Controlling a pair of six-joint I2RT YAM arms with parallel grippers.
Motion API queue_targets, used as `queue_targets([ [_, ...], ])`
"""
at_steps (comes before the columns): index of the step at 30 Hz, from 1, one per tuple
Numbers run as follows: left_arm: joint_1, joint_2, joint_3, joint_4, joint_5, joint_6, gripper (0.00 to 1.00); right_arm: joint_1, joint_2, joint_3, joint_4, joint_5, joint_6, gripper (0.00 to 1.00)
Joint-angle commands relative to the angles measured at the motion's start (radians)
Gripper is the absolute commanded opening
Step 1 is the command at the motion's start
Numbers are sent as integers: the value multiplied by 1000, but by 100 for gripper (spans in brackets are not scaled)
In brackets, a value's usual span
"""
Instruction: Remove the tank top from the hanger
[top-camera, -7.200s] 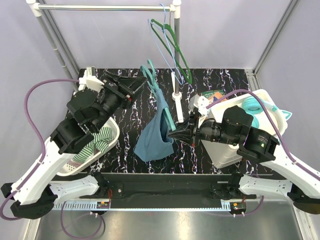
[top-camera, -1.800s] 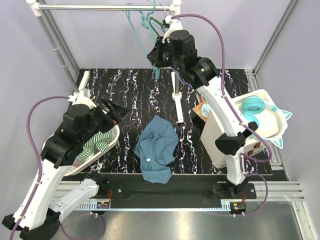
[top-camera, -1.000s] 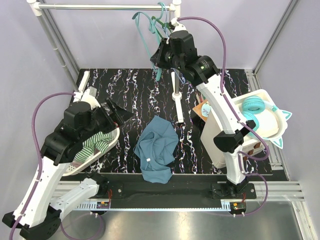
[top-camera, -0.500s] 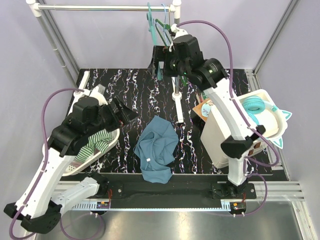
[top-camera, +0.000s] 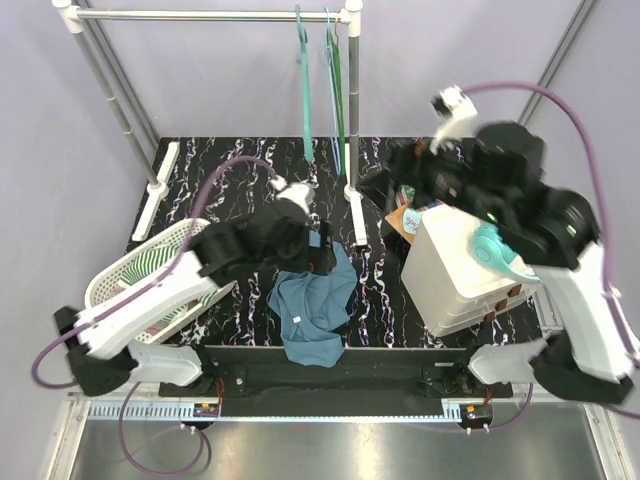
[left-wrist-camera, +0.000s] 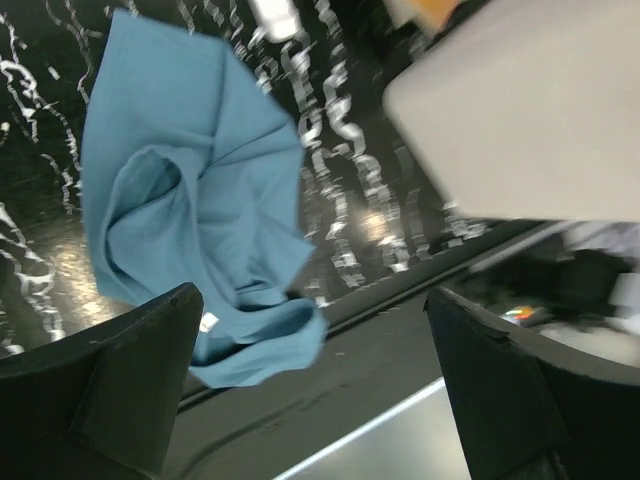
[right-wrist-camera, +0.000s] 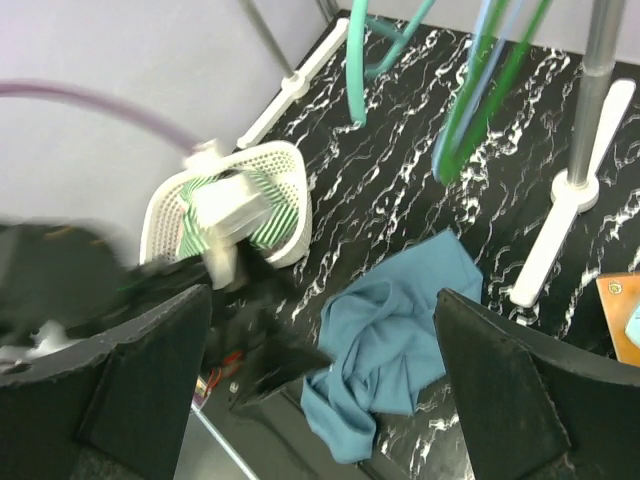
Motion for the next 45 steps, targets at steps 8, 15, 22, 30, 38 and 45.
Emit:
queue_targets([
  [8, -14, 371, -149, 107, -85, 232, 99, 2, -536, -417, 77, 110, 99, 100],
  [15, -14, 508, -356, 281, -18, 162, 99, 2, -569, -454, 69, 101, 119, 100],
  [22, -14, 536, -390, 316, -27, 166, 72, 2, -538, -452, 69, 77, 119, 100],
  [30, 97, 346, -318, 252, 16, 180, 1, 2, -461, -429, 92, 55, 74, 100],
  [38, 353, -19, -116, 20, -5, 212, 0, 2, -371, -366, 123, 38, 20, 100],
  [45, 494, -232, 98, -93, -345, 267, 0, 2, -317, -363, 167, 23, -1, 100],
])
